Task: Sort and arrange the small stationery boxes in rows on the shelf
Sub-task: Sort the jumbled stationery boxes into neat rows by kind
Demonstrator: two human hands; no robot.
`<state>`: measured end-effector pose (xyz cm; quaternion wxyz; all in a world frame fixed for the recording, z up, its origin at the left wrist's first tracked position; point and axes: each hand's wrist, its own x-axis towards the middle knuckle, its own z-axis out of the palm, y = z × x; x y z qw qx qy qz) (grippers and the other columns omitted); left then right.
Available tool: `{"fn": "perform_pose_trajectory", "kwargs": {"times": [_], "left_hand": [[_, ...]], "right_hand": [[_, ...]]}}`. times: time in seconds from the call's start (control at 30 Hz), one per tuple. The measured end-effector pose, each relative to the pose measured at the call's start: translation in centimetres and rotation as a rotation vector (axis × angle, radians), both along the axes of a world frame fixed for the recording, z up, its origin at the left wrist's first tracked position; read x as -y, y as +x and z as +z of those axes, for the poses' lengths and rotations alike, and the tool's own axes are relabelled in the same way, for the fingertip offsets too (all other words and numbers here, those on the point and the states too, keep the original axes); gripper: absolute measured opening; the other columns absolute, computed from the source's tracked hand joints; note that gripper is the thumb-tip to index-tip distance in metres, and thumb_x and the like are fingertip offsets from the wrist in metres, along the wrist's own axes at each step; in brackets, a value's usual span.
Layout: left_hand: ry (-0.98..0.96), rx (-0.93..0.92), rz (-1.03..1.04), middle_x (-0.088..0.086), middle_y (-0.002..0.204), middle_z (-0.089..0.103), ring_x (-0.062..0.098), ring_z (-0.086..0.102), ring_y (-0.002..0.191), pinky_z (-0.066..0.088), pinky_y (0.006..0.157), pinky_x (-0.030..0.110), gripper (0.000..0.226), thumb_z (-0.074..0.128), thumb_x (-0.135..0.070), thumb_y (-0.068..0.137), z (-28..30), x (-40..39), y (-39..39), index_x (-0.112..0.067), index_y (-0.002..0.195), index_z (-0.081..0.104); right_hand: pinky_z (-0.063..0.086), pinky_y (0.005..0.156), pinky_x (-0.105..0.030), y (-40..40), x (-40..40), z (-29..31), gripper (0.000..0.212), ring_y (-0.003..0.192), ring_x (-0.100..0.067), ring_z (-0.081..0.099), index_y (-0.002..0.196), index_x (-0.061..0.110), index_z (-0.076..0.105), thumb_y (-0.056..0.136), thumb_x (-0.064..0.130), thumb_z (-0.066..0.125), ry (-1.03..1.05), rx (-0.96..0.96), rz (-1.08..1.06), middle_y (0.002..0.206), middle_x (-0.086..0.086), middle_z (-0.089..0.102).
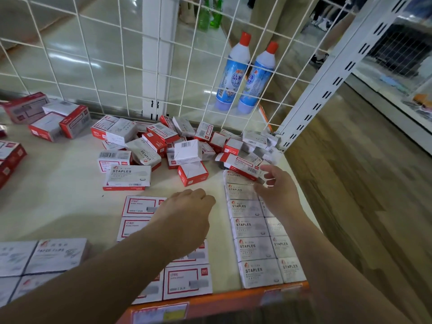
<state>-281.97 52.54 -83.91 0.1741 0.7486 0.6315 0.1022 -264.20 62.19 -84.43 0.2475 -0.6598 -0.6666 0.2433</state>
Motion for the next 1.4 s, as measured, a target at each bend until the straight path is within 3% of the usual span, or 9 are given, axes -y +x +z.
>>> {"fn": "perform_pose_trajectory", "kwargs": {"times": [0.2, 0.4, 0.57, 0.67, 0.73, 0.83, 1.0, 1.13, 1.4], "left_hand": [[-0.041, -0.035, -0.003, -0.005, 0.132, 0.049, 0.014, 0.045, 0.118, 0.037, 0.098, 0.03, 0.038, 0.042, -0.02, 0.095, 1.0, 0.2, -1.1, -0.024, 0.133, 0.04], [-0.067, -0.084, -0.008, -0.006, 0.134, 0.048, 0.013, 0.046, 0.118, 0.041, 0.093, 0.029, 0.041, 0.045, -0.026, 0.095, 2.1, -0.2, -2.5, -0.027, 0.136, 0.039], [-0.062, -0.139, 0.016, -0.005, 0.137, 0.045, 0.015, 0.042, 0.123, 0.04, 0.098, 0.032, 0.04, 0.042, -0.026, 0.096, 3.0, -0.9, -2.6, -0.026, 0.136, 0.039], [-0.056, -0.211, 0.012, -0.005, 0.138, 0.044, 0.016, 0.042, 0.125, 0.039, 0.101, 0.034, 0.042, 0.041, -0.03, 0.097, 3.3, -1.6, -1.8, -0.027, 0.138, 0.035], [-0.07, -0.241, 0.031, -0.005, 0.137, 0.045, 0.017, 0.044, 0.123, 0.041, 0.101, 0.036, 0.042, 0.041, -0.031, 0.096, 3.2, -2.2, -1.1, -0.028, 0.138, 0.035], [-0.071, -0.249, 0.082, -0.005, 0.128, 0.051, 0.017, 0.048, 0.114, 0.044, 0.095, 0.038, 0.036, 0.042, -0.029, 0.095, 2.6, -2.9, 0.3, -0.028, 0.131, 0.042], [-0.03, -0.267, 0.082, -0.004, 0.124, 0.051, 0.016, 0.05, 0.109, 0.034, 0.069, 0.025, 0.031, 0.04, -0.026, 0.095, 2.5, -3.8, 2.1, -0.026, 0.125, 0.046], [-0.075, -0.28, 0.096, -0.003, 0.118, 0.055, 0.016, 0.053, 0.105, 0.047, 0.087, 0.034, 0.03, 0.041, -0.025, 0.093, 2.8, -3.2, 1.5, -0.025, 0.123, 0.049], [-0.077, -0.13, 0.273, -0.003, 0.122, 0.053, 0.016, 0.049, 0.112, 0.043, 0.096, 0.035, 0.031, 0.042, -0.023, 0.094, 1.3, -3.0, 1.4, -0.024, 0.124, 0.049]], "right_hand": [[0.035, 0.048, -0.007, -1.0, 1.0, 0.6, 0.039, 0.093, -0.012, 0.052, 0.124, 0.019, 0.054, 0.087, 0.009, 0.059, -0.023, 0.023, -0.005, 0.114, -0.005, 0.054], [0.038, 0.076, -0.019, -1.7, 0.6, 2.0, 0.038, 0.099, -0.013, 0.052, 0.122, 0.018, 0.057, 0.085, 0.009, 0.06, -0.035, 0.105, -0.031, 0.119, -0.003, 0.054], [0.043, 0.079, -0.023, -1.7, -0.4, 2.2, 0.036, 0.106, -0.017, 0.053, 0.122, 0.015, 0.058, 0.087, 0.019, 0.064, -0.047, 0.155, -0.004, 0.123, -0.003, 0.054], [0.036, 0.059, -0.014, -1.5, -1.2, 2.0, 0.03, 0.084, -0.01, 0.051, 0.112, 0.013, 0.063, 0.085, 0.026, 0.067, -0.033, 0.15, 0.067, 0.106, 0.003, 0.06], [0.035, 0.06, -0.015, -1.2, -1.9, 1.8, 0.026, 0.081, -0.01, 0.051, 0.107, 0.013, 0.065, 0.084, 0.025, 0.068, -0.017, 0.153, 0.11, 0.101, 0.002, 0.062], [0.034, 0.078, -0.02, -0.7, -2.8, 1.3, 0.037, 0.097, -0.012, 0.049, 0.119, 0.011, 0.059, 0.083, 0.018, 0.068, -0.01, 0.131, 0.147, 0.118, -0.004, 0.056], [0.036, 0.078, -0.02, 0.2, -4.3, 0.2, 0.041, 0.091, -0.008, 0.043, 0.123, 0.016, 0.057, 0.082, 0.013, 0.067, -0.041, 0.173, 0.218, 0.124, -0.003, 0.054], [0.032, 0.085, -0.02, 0.2, -5.1, -0.4, 0.044, 0.108, -0.015, 0.048, 0.123, 0.018, 0.057, 0.081, 0.02, 0.069, -0.021, 0.184, 0.235, 0.127, -0.003, 0.052], [0.035, 0.077, -0.022, -0.2, -5.5, -2.1, 0.029, 0.093, -0.015, 0.049, 0.105, 0.016, 0.063, 0.078, 0.008, 0.067, 0.031, 0.175, 0.279, 0.096, 0.006, 0.046]]}}
